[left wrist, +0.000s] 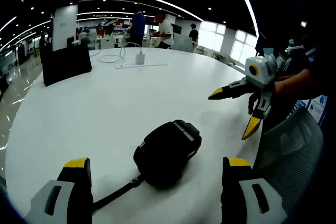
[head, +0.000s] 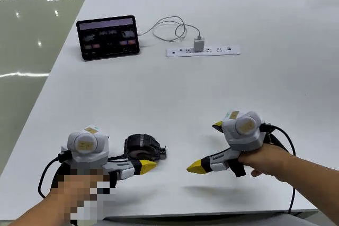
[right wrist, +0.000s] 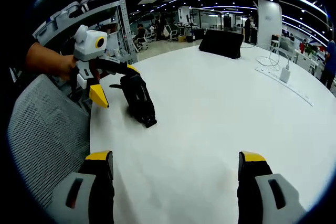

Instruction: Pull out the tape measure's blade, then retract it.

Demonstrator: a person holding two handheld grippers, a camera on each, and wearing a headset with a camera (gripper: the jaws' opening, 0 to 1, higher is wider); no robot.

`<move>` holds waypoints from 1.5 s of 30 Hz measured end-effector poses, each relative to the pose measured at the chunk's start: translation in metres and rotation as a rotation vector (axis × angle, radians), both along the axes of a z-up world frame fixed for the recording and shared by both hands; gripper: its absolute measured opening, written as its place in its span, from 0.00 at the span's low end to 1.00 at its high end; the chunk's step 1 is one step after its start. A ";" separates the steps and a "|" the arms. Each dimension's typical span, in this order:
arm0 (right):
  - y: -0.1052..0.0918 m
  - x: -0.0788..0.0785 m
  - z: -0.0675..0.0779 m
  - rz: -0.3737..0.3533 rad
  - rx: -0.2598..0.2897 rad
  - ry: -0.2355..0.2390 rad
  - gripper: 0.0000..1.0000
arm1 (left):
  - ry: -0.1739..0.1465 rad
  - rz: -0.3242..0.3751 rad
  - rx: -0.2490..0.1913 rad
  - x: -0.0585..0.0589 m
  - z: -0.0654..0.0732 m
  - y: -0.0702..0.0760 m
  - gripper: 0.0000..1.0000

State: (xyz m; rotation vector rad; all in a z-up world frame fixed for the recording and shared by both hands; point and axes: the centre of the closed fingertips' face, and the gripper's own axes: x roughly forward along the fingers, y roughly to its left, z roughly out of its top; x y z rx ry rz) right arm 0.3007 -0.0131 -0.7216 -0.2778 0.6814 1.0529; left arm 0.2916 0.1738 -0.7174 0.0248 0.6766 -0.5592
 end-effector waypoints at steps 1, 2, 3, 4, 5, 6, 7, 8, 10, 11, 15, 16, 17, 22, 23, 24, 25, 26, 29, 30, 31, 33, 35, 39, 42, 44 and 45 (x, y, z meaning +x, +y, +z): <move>-0.006 0.000 0.001 -0.010 0.005 0.000 0.94 | 0.002 -0.006 0.005 -0.002 -0.001 0.002 1.00; -0.010 0.000 0.003 -0.019 0.008 -0.001 0.94 | -0.007 -0.019 -0.010 -0.003 0.001 0.001 1.00; -0.016 0.001 0.004 -0.040 0.012 -0.005 0.94 | -0.010 -0.025 -0.017 -0.004 0.002 0.001 1.00; -0.020 0.001 0.005 -0.046 0.018 -0.006 0.94 | -0.010 -0.030 -0.017 -0.006 0.002 0.001 1.00; -0.023 0.001 0.006 -0.055 0.021 -0.006 0.94 | -0.010 -0.034 -0.019 -0.007 0.003 0.002 1.00; -0.029 0.000 0.007 -0.070 0.022 -0.004 0.94 | -0.012 -0.042 -0.026 -0.007 0.004 0.002 1.00; -0.033 0.000 0.008 -0.080 0.025 -0.006 0.94 | -0.014 -0.046 -0.029 -0.007 0.005 0.002 1.00; -0.039 -0.002 0.008 -0.087 0.027 -0.005 0.94 | -0.011 -0.045 -0.020 -0.007 0.004 0.002 1.00; -0.046 -0.005 0.008 -0.095 0.029 -0.002 0.94 | -0.002 -0.042 -0.005 -0.007 0.003 0.005 1.00; -0.050 -0.007 0.008 -0.098 0.028 -0.005 0.94 | -0.003 -0.043 -0.008 -0.007 0.003 0.006 1.00; -0.069 -0.014 0.006 -0.102 0.005 -0.017 0.97 | -0.005 -0.048 -0.050 -0.008 0.007 0.006 1.00; -0.074 -0.016 0.003 -0.106 0.000 -0.004 0.97 | -0.004 -0.054 -0.050 -0.010 0.007 0.005 1.00; -0.078 -0.017 0.003 -0.111 -0.004 -0.004 0.97 | -0.003 -0.060 -0.049 -0.010 0.007 0.005 1.00; -0.099 -0.020 0.003 -0.144 0.000 -0.002 0.98 | 0.028 -0.066 -0.036 -0.017 0.005 0.005 1.00; -0.101 -0.021 0.005 -0.143 0.011 0.002 0.99 | 0.019 -0.067 -0.038 -0.016 0.006 0.005 1.00; -0.102 -0.024 0.009 -0.141 0.050 0.014 1.00 | 0.002 -0.069 -0.048 -0.017 0.010 0.005 1.00; -0.105 -0.026 0.010 -0.143 0.055 0.020 1.00 | 0.000 -0.069 -0.052 -0.017 0.012 0.005 1.00; -0.111 -0.028 0.011 -0.143 0.053 0.017 0.99 | -0.002 -0.069 -0.051 -0.017 0.013 0.006 1.00; -0.121 -0.032 0.011 -0.155 0.044 0.023 1.00 | -0.013 -0.075 -0.025 -0.017 0.013 0.011 1.00; -0.123 -0.034 0.012 -0.155 0.042 0.021 1.00 | -0.012 -0.074 -0.025 -0.018 0.013 0.012 1.00; -0.126 -0.036 0.015 -0.151 0.032 0.009 0.99 | -0.008 -0.071 -0.030 -0.020 0.013 0.015 1.00; -0.134 -0.036 0.017 -0.157 0.017 -0.005 0.99 | 0.004 -0.064 -0.044 -0.022 0.011 0.021 1.00; -0.140 -0.035 0.018 -0.168 0.018 -0.007 0.99 | 0.006 -0.059 -0.046 -0.024 0.010 0.025 1.00; -0.154 -0.033 0.023 -0.191 0.012 -0.020 0.99 | 0.019 -0.057 -0.057 -0.030 0.011 0.030 1.00; -0.160 -0.034 0.024 -0.195 -0.012 -0.030 1.00 | 0.012 -0.048 -0.049 -0.029 0.013 0.036 1.00; -0.165 -0.036 0.024 -0.204 -0.016 -0.029 1.00 | 0.010 -0.040 -0.057 -0.029 0.016 0.038 1.00; -0.167 -0.038 0.024 -0.207 -0.017 -0.028 1.00 | 0.008 -0.036 -0.056 -0.029 0.018 0.038 1.00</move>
